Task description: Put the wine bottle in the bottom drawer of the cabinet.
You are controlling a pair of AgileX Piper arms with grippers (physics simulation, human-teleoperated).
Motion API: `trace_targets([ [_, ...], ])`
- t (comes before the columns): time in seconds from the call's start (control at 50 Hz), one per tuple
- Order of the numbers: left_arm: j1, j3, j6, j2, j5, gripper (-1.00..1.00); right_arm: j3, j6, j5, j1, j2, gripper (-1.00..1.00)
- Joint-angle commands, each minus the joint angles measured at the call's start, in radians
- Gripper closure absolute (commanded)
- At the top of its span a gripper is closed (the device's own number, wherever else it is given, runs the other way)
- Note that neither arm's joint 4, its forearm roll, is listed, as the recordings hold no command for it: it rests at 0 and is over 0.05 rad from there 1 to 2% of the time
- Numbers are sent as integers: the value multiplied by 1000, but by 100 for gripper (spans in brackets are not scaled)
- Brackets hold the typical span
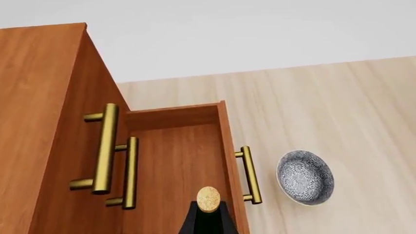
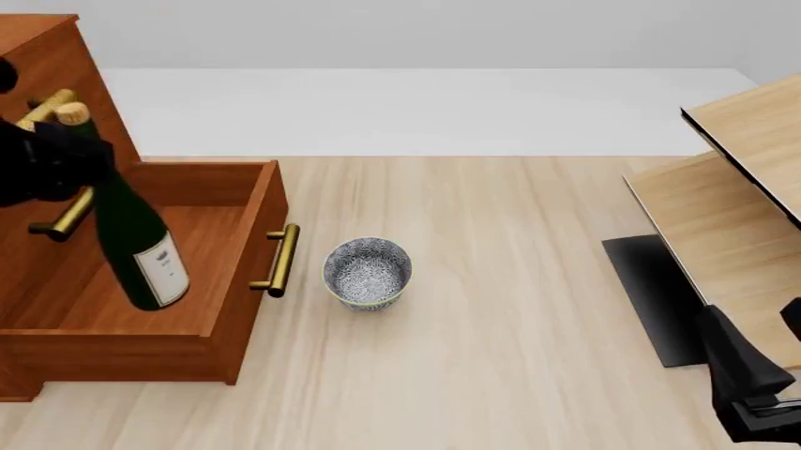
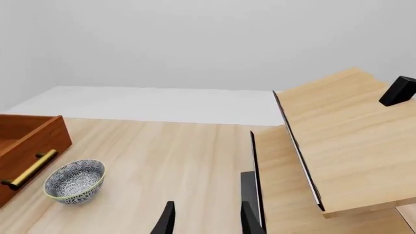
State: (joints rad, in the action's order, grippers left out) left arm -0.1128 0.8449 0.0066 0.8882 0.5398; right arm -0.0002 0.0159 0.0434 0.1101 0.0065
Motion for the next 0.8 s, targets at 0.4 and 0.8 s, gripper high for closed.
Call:
trace_targets([
  [0.4, 17, -55, 13, 76, -107, 100, 0, 5, 4, -6, 0, -100],
  [0.8, 25, -87, 28, 122, -175, 100, -1, 10, 3, -9, 7, -100],
])
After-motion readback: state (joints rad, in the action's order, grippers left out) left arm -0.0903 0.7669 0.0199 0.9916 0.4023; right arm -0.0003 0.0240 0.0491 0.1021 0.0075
